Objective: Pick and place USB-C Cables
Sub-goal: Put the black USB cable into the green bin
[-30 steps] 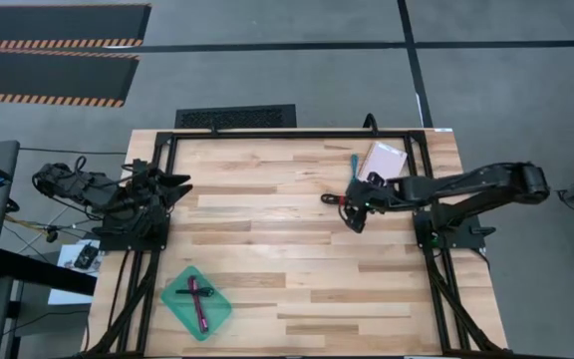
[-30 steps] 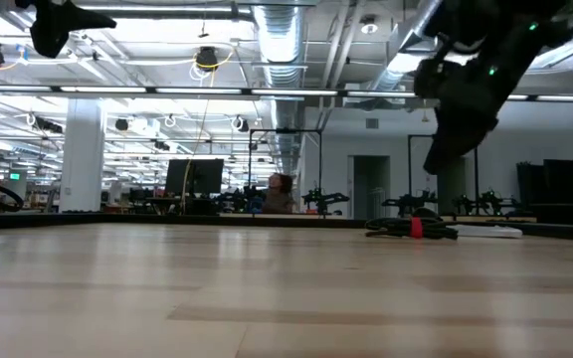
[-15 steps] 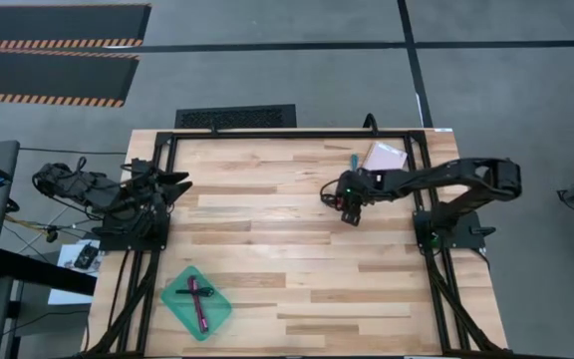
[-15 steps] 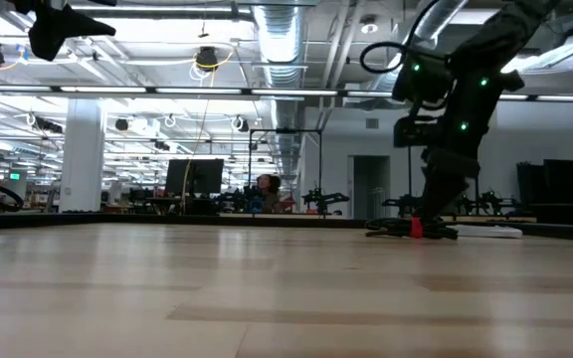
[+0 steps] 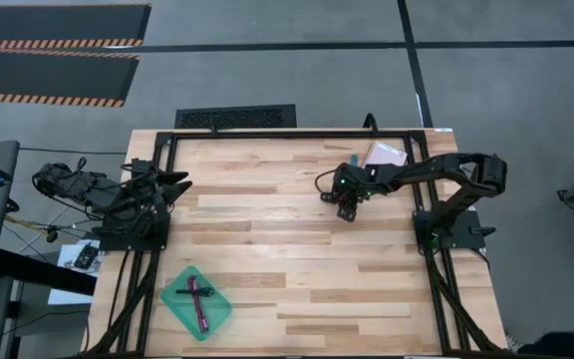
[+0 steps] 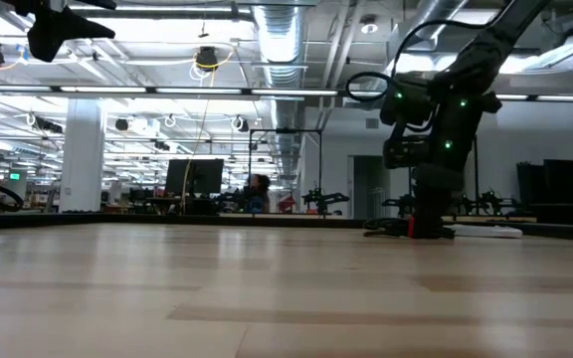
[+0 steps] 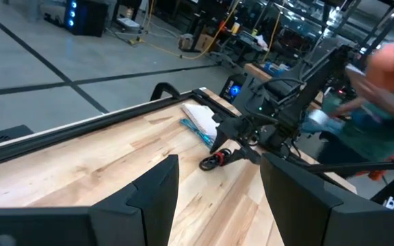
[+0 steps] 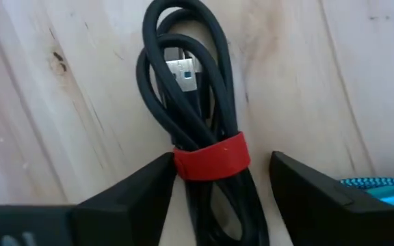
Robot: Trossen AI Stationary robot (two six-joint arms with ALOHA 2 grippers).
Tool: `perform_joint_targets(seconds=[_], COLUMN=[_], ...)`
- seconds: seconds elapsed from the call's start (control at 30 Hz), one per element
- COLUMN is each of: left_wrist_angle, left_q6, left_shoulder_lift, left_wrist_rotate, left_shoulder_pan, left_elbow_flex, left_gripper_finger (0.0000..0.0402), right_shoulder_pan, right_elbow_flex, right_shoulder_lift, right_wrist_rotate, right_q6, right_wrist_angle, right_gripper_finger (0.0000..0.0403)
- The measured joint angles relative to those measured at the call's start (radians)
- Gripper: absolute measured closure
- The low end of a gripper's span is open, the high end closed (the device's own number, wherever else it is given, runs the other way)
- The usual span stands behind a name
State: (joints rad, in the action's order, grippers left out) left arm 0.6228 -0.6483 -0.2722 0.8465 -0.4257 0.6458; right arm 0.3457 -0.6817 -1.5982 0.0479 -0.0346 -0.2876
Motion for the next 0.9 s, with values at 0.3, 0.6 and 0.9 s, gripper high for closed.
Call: perform_joint_targets(seconds=[0.3, 0.6, 0.9], left_wrist_angle=[0.000, 0.000, 0.000], left_q6=[0.000, -0.003, -0.005], left_shoulder_lift=[0.000, 0.000, 0.000], left_wrist_rotate=[-0.001, -0.002, -0.002], left_shoulder_pan=[0.000, 0.000, 0.000], left_elbow_flex=[0.000, 0.000, 0.000], left_gripper_finger=[0.0207, 0.0207, 0.0207], right_shoulder_pan=[-0.033, -0.151, -0.290], right_elbow_flex=[0.004, 0.005, -0.057], right_shoulder_lift=[0.026, 0.021, 0.019], right_wrist_rotate=[0.009, 0.121, 0.100], right_q6=[-0.098, -0.204, -0.234], right_wrist_angle=[0.005, 0.074, 0.219], right_gripper_finger=[0.0341, 0.0347, 0.0349])
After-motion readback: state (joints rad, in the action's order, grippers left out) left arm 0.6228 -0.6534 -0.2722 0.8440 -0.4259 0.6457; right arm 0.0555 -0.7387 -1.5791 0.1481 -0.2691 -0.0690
